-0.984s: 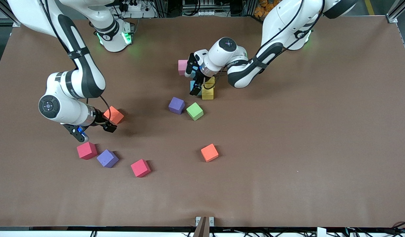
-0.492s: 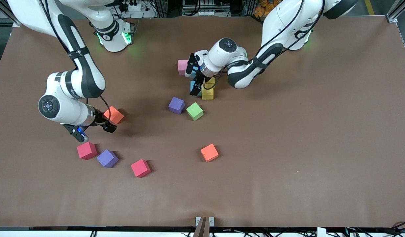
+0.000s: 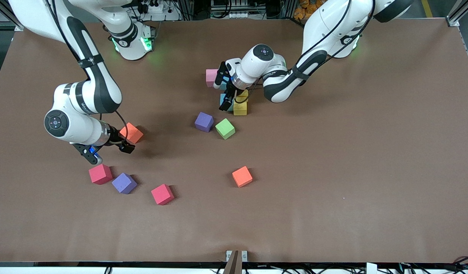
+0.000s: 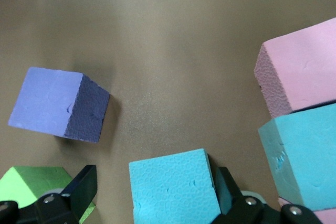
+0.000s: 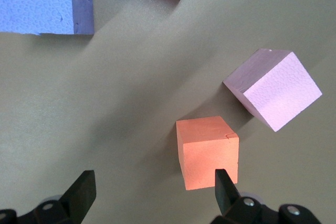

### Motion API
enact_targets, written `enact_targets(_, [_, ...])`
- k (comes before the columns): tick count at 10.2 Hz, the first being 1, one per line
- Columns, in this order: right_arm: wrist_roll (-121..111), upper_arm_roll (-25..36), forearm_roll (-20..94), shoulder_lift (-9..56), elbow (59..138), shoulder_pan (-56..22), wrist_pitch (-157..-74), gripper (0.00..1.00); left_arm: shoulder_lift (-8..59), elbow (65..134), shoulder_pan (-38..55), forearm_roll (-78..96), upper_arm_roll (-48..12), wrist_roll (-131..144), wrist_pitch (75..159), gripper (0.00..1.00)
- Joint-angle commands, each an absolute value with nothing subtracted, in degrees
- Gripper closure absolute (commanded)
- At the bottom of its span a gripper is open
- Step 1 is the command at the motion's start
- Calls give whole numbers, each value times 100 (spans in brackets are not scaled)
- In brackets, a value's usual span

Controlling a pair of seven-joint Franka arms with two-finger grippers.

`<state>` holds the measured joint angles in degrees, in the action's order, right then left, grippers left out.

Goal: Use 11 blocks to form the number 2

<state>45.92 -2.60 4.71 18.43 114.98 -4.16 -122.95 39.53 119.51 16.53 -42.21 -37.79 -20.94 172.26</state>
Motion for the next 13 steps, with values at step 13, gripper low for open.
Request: enact_targets(13, [4641,-281,501,1960,11338,-457,-12270,0,3587,12067,1161,-4359,-4420,-1163,17122,0])
